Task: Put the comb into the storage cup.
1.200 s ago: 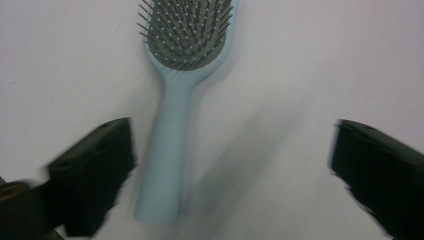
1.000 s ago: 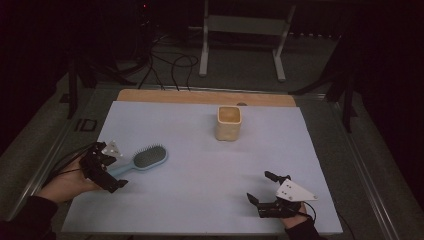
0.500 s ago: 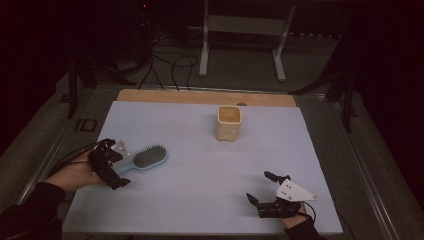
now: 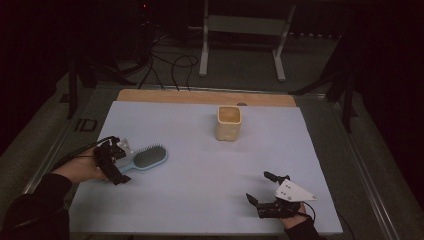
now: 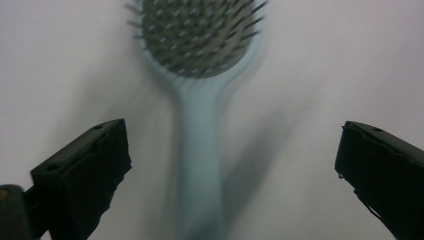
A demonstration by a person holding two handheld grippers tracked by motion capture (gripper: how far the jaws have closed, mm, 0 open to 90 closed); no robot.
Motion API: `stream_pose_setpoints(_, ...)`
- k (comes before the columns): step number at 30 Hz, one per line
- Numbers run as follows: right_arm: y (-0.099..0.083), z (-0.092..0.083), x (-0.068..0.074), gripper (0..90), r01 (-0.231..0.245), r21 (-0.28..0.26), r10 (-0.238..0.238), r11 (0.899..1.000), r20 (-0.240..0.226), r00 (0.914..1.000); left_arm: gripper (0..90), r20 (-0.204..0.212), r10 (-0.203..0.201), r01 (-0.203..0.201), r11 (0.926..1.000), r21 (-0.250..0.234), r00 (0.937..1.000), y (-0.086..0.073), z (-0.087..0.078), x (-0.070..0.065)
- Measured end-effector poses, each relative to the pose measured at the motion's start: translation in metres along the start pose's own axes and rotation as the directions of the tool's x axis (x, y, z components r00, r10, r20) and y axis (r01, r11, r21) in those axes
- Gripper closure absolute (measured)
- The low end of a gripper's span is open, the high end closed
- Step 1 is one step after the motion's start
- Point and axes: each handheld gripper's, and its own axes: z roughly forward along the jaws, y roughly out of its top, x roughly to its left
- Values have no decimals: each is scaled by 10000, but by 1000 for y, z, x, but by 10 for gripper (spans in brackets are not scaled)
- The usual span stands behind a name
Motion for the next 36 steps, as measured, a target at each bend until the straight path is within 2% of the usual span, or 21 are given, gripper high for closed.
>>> stream_pose_setpoints(7, 0, 0, 0, 85, -28, 31, 29, 10000, -17, 10000, 57, 8, -43, 43, 10000, 20, 10000, 3, 6, 8)
stream_pose_setpoints(12, 0, 1, 0, 85, -13, 20, 13, 10000, -21, 10000, 147, 101, 38, -39, 10000, 90, 9999, 4, 10, 11)
stream_pose_setpoints(16, 0, 1, 0, 85, -20, 32, 20, 10000, -14, 10000, 168, 154, -60, 57, 9998, 188, 9999, 5, 13, 15)
stream_pose_setpoints(17, 0, 1, 0, 85, -25, 27, 25, 10000, -12, 10000, 197, 237, -40, 35, 9998, 188, 9997, 4, 14, 16)
stream_pose_setpoints(19, 0, 1, 0, 85, -25, 20, 25, 10000, -9, 10000, 213, 172, -127, 124, 9997, 216, 9998, 5, 15, 16)
stream_pose_setpoints(21, 0, 1, 0, 85, -12, 21, 12, 10000, -19, 10000, 223, 81, -43, 41, 9996, 279, 10000, 5, 17, 16)
stream_pose_setpoints(26, -1, 1, 0, 85, -25, 27, 25, 10000, -12, 10000, 332, -117, -145, 152, 9983, 554, 9998, 7, 21, 17)
stream_pose_setpoints(31, -1, 1, 0, 85, -22, 25, 22, 10000, -6, 10000, 439, -23, -142, 143, 9983, 558, 9999, 9, 22, 18)
stream_pose_setpoints(36, 0, 1, 0, 85, -10, 15, 10, 10000, -21, 10000, 517, -42, -134, 137, 9967, 805, 9999, 13, 23, 19)
